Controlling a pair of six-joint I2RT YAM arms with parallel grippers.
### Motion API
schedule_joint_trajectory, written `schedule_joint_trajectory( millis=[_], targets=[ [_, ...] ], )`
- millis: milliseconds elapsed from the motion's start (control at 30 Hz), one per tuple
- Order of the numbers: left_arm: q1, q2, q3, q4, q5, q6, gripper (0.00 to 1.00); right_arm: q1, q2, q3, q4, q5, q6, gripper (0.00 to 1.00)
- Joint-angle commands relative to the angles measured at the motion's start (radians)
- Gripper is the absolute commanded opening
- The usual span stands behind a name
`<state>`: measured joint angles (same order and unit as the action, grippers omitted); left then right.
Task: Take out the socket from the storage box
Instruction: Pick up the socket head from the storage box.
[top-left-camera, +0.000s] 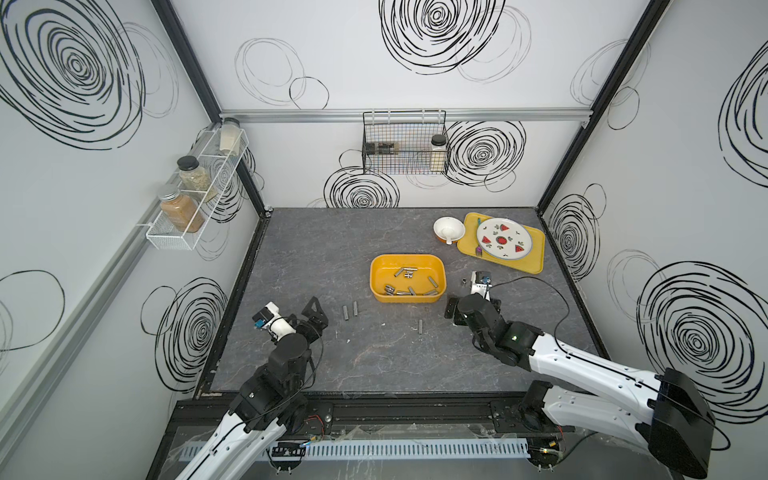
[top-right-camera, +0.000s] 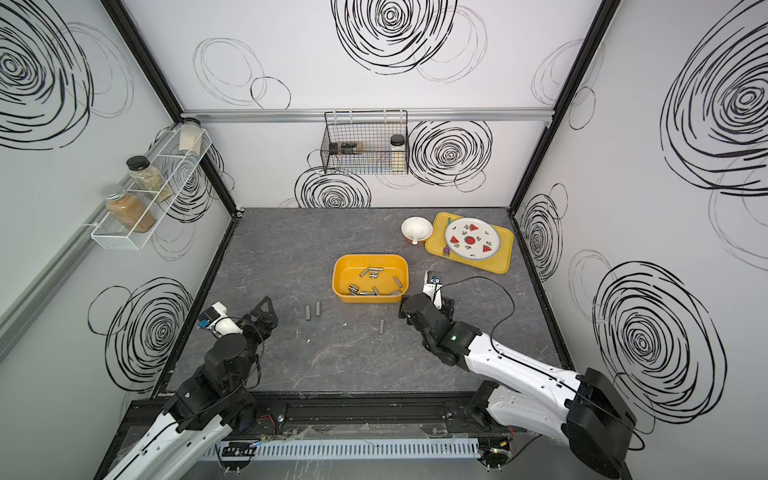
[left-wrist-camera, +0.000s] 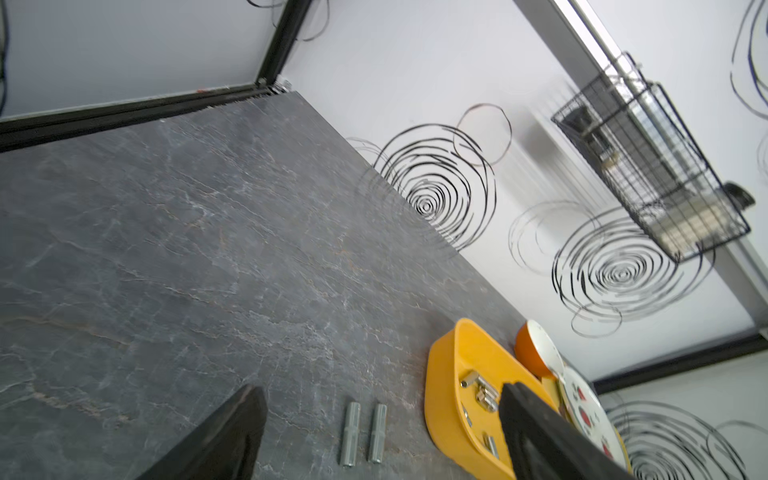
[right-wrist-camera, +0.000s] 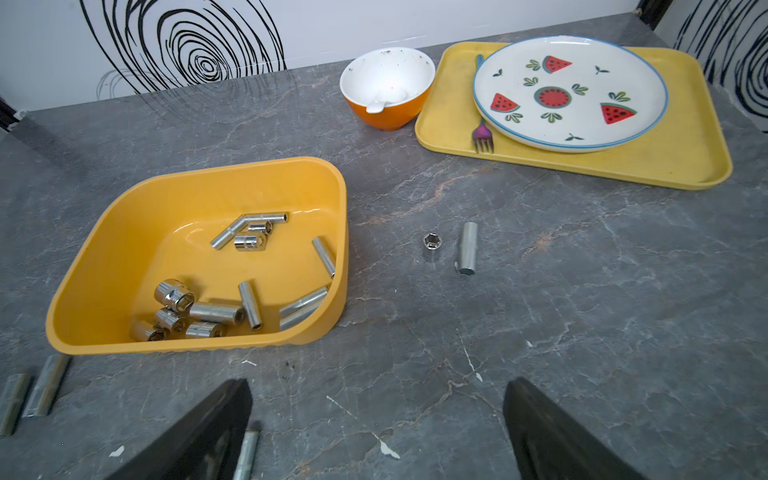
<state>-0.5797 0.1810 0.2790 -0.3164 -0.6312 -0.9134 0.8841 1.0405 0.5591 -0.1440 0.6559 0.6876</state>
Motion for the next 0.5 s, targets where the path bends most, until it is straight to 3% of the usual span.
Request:
schedule_joint_trajectory(
  millis=[0, 200, 267, 367, 467],
  targets=[
    [0.006, 0.124, 0.061, 0.131, 0.144, 0.062, 0.89, -0.005, 0.007, -0.023, 0.044, -0.011, 0.014, 1.0],
    [-0.006, 0.782, 0.429, 0.049, 0.347, 0.187, 0.8, -0.008, 0.058, -0.044, 0.035, -0.063, 0.043, 0.97],
    [-0.028, 0.982, 0.569, -0.002, 0.392, 0.242, 0.68, -0.009, 0.069, -0.046, 0.027, -0.074, 0.044, 0.96],
    [-0.073, 1.143, 0.684, 0.013, 0.345, 0.307, 0.67, -0.01, 0.079, -0.056, 0.043, -0.089, 0.018, 0.94],
    [-0.06, 1.284, 0.79, 0.049, 0.433, 0.372, 0.69, -0.011, 0.091, -0.066, 0.059, -0.108, 0.002, 0.93]
  ],
)
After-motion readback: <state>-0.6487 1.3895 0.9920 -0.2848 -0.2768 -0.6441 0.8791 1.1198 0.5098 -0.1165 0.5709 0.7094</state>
